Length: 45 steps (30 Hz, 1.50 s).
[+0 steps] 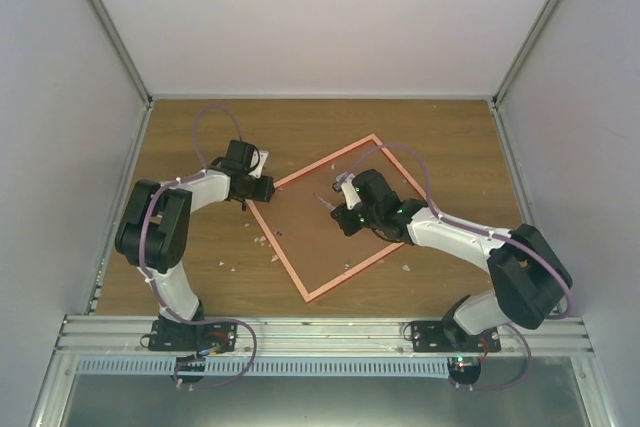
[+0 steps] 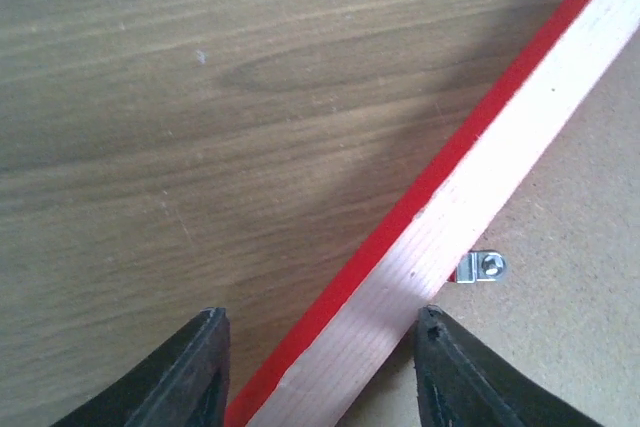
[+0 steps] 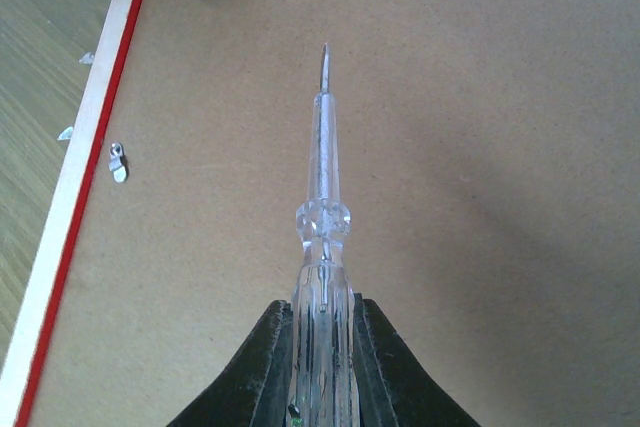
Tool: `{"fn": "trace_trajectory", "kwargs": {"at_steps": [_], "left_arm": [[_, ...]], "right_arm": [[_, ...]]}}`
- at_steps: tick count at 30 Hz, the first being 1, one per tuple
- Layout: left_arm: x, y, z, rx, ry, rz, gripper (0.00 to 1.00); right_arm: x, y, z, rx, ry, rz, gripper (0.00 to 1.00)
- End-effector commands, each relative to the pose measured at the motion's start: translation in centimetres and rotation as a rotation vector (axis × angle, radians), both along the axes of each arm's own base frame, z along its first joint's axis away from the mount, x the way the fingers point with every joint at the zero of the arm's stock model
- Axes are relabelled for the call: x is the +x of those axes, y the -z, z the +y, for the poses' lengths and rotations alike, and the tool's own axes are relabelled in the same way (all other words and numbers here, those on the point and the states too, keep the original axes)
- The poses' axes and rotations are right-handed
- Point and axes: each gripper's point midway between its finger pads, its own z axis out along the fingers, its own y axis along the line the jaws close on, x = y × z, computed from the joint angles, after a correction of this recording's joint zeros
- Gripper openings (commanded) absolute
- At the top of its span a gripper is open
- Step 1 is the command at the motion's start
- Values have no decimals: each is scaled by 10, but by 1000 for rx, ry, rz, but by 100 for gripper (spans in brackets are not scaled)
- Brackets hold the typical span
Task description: Take the photo out of the frame
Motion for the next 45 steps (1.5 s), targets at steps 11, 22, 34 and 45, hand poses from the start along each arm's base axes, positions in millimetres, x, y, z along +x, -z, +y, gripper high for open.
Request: {"fn": "trace_trajectory", "kwargs": {"at_steps": [11, 22, 34, 45], "left_arm": [[-53, 12, 0, -118, -145, 123, 36], [-107, 9, -21, -217, -175, 178, 36], [-151, 19, -49, -197, -91, 235, 35], [-153, 20, -52, -188, -89, 223, 22]], "right_arm": [[3, -6, 2, 15, 14, 13, 1], [-5, 7, 19, -5, -60, 75, 0], [-18, 19, 42, -41, -162, 139, 0], [-27, 41, 46, -83, -188, 214, 1]]}}
